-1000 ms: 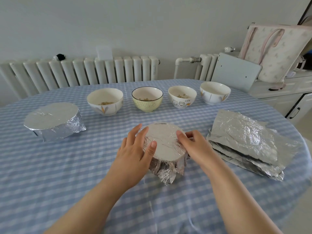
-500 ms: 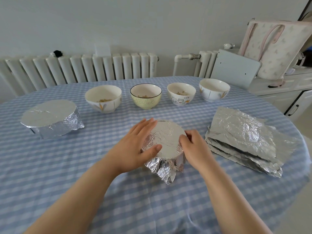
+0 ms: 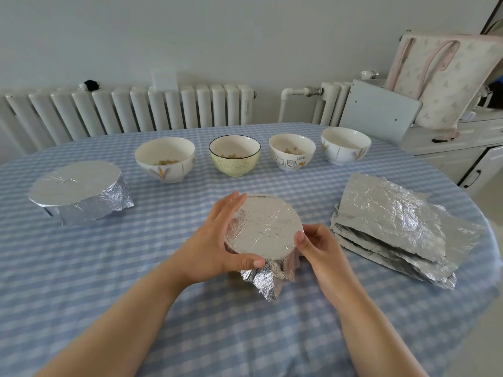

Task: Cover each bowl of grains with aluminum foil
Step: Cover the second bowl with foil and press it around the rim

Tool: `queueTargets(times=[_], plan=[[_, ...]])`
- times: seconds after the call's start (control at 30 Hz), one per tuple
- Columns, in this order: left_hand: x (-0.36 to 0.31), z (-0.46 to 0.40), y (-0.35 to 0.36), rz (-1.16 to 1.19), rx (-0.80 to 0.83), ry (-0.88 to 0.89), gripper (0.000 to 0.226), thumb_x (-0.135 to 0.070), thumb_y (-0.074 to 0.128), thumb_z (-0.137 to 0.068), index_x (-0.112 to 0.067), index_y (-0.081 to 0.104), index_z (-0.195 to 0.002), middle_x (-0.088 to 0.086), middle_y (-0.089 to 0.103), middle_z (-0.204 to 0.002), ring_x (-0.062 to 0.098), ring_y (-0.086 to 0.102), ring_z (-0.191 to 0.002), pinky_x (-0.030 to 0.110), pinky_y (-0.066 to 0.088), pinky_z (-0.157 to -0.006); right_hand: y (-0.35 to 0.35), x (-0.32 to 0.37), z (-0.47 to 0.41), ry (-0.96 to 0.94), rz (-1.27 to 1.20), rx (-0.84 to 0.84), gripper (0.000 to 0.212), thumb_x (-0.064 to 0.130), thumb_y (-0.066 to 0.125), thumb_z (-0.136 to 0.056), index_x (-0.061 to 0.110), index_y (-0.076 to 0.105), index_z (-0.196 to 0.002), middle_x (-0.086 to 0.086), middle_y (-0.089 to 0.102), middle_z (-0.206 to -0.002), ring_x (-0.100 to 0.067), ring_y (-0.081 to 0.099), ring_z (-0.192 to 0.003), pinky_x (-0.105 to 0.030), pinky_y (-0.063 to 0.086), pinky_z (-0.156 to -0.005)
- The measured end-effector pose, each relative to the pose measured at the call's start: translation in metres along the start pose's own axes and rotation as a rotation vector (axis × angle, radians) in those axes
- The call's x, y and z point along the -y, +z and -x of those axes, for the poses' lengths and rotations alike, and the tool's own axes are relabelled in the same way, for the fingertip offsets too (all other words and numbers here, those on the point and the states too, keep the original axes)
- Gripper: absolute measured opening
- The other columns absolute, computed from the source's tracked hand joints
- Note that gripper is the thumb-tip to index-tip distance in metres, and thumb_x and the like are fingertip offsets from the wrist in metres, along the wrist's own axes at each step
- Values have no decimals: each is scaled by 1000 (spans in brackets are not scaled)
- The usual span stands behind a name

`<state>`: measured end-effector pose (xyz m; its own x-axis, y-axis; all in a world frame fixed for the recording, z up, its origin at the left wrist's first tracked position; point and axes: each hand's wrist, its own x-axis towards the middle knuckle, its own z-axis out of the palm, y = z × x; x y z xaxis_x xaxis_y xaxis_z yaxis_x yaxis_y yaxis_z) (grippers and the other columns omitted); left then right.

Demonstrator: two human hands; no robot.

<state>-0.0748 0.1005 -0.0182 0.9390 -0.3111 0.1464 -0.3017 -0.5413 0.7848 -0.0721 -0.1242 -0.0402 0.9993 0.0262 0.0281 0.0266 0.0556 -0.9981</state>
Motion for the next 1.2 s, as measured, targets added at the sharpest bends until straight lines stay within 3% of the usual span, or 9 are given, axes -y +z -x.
queueTargets(times=[0.1,0.27,0.33,0.43,0.5,0.57,0.87,1.1,1.2], plan=[[-1,1,0,16,-5,2,120,-77,75,-50,-44,14,-148,-23,8,-156,-7,10,-143,27,21,-117,-5,-4,-3,6,-87,38,97,68,86,-41,1,58,-105,-2,73,-87,-10,66,-73,-23,50,-60],[2,3,0,63,-35,-15,122,-78,75,-48,-40,18,-149,-23,13,-154,-8,15,-141,23,23,-115,-1,-2,-3,17,-206,73,92,63,88,-43,2,60,-105,-2,67,-71,-11,59,-59,-23,49,-57],[2,4,0,87,-48,-22,124,-81,74,-47,-37,20,-149,-23,16,-152,-10,19,-139,14,25,-110,3,-1,-2,42,-248,57,94,63,88,-44,1,61,-110,-2,66,-76,-10,59,-63,-24,49,-59],[2,4,-1,131,-70,-15,123,-82,73,-46,-35,23,-148,-26,21,-147,-16,24,-132,-1,27,-97,10,1,-1,69,-303,22,65,57,82,-59,8,64,-98,-5,69,-79,-15,62,-73,-28,51,-67],[2,4,-1,146,-80,-10,123,-81,74,-47,-33,24,-148,-28,23,-145,-19,26,-129,-3,28,-94,15,2,0,98,-350,-16,37,40,71,-72,9,63,-91,-5,69,-78,-16,60,-73,-30,49,-69],[2,5,-1,148,-82,-11,123,-81,74,-47,-32,24,-149,-27,23,-145,-18,27,-129,-2,27,-96,19,2,-1,118,-387,-69,24,31,66,-74,10,61,-84,-3,66,-72,-15,57,-68,-29,47,-67],[4,4,0,152,-111,-23,123,-83,72,-46,-34,25,-148,-26,25,-144,-19,27,-128,-3,26,-95,28,4,-9,148,-368,-204,22,25,65,-87,11,55,-73,-5,57,-65,-18,51,-62,-34,42,-63],[4,3,-1,186,-124,-36,124,-81,74,-43,-35,26,-148,-29,25,-142,-26,29,-121,-5,28,-90,34,4,-13,172,-419,-208,6,9,57,-95,9,60,-91,-6,66,-75,-20,58,-68,-35,49,-65],[4,3,0,180,-121,-40,122,-82,74,-43,-39,25,-146,-33,25,-140,-25,29,-123,-4,28,-92,35,4,-15,195,-467,-214,13,-2,53,-95,8,60,-98,-4,67,-79,-20,60,-70,-36,50,-68]])
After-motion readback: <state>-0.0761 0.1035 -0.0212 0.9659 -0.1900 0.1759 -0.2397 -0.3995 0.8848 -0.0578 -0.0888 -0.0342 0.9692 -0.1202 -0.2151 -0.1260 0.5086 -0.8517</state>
